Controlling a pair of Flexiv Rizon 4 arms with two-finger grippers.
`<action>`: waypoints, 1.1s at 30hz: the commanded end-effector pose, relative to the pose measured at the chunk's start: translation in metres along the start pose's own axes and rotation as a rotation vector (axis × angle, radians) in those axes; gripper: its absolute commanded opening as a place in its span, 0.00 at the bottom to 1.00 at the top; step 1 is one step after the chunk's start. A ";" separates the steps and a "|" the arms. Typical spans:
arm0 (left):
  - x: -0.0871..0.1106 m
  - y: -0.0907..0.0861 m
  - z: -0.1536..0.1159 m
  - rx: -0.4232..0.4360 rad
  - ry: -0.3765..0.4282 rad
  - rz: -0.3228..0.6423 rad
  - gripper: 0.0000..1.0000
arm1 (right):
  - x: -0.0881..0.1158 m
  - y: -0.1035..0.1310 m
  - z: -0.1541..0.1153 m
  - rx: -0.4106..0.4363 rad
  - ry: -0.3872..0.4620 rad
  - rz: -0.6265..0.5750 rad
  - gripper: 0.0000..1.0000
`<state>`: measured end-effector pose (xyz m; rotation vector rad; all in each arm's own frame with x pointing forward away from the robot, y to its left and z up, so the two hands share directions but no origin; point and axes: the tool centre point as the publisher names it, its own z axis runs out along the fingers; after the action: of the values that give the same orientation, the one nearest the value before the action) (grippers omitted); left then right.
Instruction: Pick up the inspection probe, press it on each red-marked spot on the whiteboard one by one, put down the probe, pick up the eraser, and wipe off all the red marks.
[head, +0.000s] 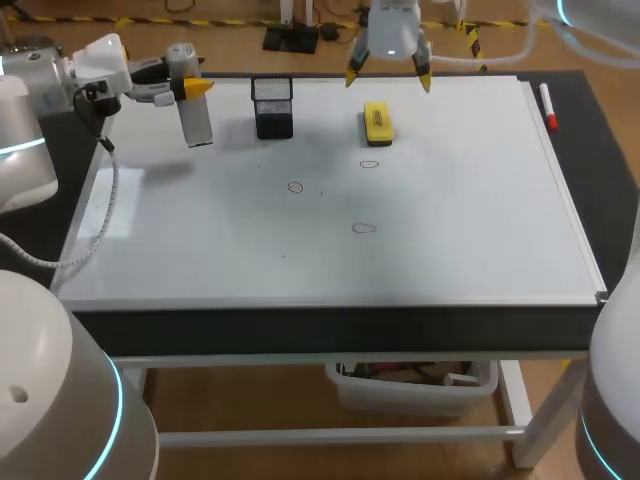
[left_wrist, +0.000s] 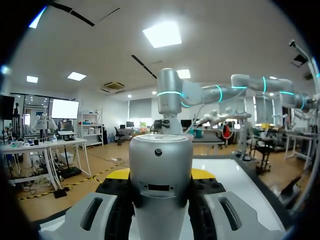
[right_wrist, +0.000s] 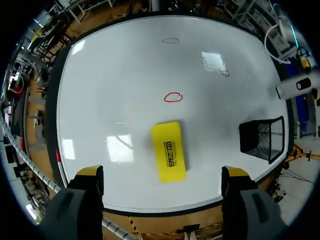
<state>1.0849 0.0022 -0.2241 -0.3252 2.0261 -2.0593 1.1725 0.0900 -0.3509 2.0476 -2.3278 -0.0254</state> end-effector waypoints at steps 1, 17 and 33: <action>0.001 -0.001 0.001 0.000 -0.004 0.003 0.00 | -0.006 0.000 0.008 0.006 0.094 -0.047 1.00; 0.001 -0.001 0.001 0.000 -0.004 0.003 0.00 | -0.008 0.012 0.036 -0.006 -0.034 -0.197 1.00; 0.001 -0.001 0.001 0.000 -0.004 0.003 0.00 | -0.007 0.011 0.062 -0.063 0.006 -0.188 1.00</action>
<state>1.0848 0.0021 -0.2241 -0.3254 2.0259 -2.0592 1.1519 0.0952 -0.4102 2.2463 -2.1021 -0.0941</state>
